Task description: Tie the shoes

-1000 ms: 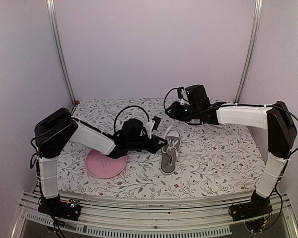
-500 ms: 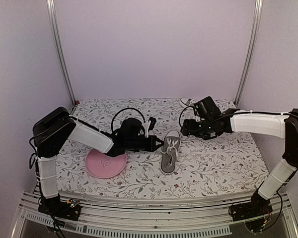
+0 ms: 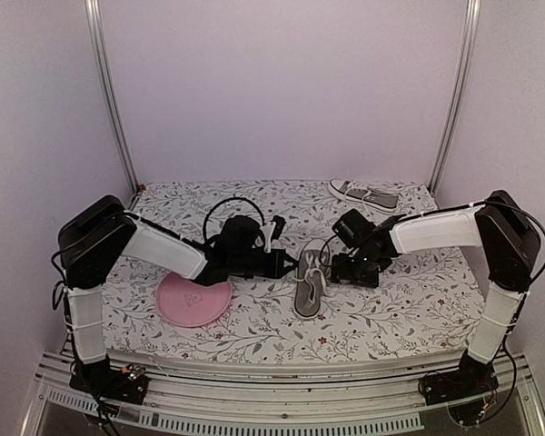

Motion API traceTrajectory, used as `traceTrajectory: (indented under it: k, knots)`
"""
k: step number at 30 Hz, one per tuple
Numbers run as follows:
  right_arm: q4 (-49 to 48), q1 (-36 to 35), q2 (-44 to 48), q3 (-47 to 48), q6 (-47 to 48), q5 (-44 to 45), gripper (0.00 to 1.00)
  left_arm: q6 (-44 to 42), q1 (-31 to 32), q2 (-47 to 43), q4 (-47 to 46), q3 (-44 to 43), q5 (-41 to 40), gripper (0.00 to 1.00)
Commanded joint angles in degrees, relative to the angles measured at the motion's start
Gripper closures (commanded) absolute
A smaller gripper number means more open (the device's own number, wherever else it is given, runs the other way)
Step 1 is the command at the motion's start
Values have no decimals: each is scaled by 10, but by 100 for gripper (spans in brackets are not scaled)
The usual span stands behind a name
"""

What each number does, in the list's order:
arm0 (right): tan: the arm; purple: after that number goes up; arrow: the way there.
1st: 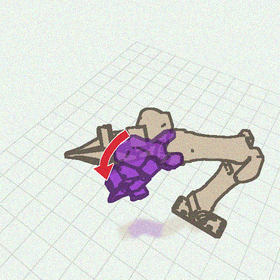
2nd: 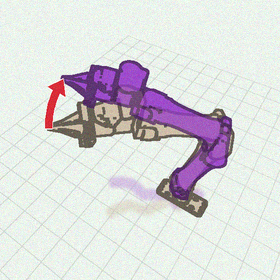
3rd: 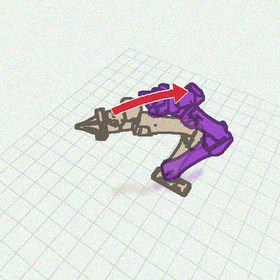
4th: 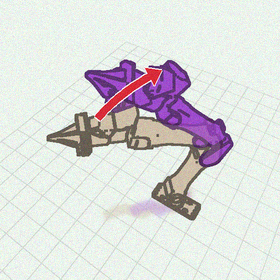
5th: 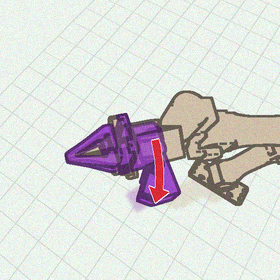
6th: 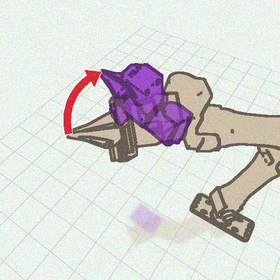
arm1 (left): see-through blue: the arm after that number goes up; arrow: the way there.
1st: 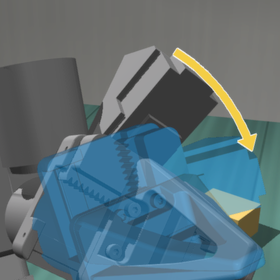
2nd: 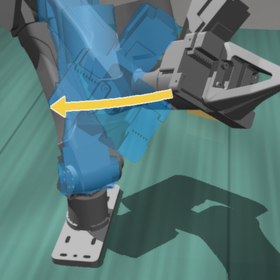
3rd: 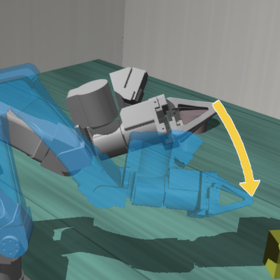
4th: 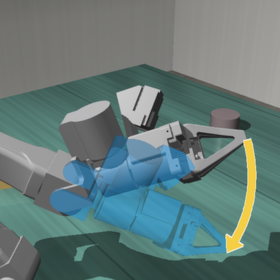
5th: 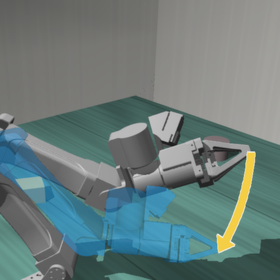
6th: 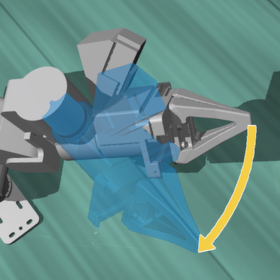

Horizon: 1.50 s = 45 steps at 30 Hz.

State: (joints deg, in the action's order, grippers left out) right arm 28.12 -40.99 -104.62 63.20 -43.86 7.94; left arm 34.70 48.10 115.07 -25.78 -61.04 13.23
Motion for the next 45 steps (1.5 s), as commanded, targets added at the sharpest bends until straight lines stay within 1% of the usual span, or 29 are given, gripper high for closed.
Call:
traceTrajectory:
  k: [1,4,5,11,12,15,18,22,24,26,29,31,34,40,45]
  knots:
    - [18,-12,-26,27,-28,22,26,-16,-6,-18,4,-13,-3,100]
    - [21,-19,-34,27,-34,34,35,-18,-5,-28,4,-10,-3,100]
    - [22,-21,-37,25,-36,38,40,-19,-5,-39,5,-10,-3,100]
    - [25,-21,-52,28,-27,56,92,-19,-4,-43,5,-8,-5,100]
    - [26,-21,-51,27,-26,60,97,-21,-4,-44,4,-7,-5,100]
    - [25,-20,-30,23,-27,73,98,-37,-4,-47,-2,-5,1,100]
    - [19,-20,13,21,-17,99,98,-61,-6,-49,-2,-11,18,100]
    - [2,-17,73,28,9,128,98,-98,-12,-31,-1,-41,90,100]
    - [-10,-10,100,38,28,137,98,-117,-13,-29,3,-56,114,100]
    - [-36,-2,126,43,49,136,98,-132,-16,-5,5,-68,135,100]
    - [-106,7,159,42,103,99,98,-146,-24,11,10,-84,174,100]
    - [-147,12,162,46,140,65,98,-153,-29,25,19,-100,206,100]
    - [-189,13,152,55,176,25,98,-165,-33,42,38,-122,229,100]
    - [-261,14,139,52,193,-35,98,-170,-38,56,42,-132,253,99]
    - [-287,14,128,57,201,-60,98,-163,-42,65,35,-136,268,97]
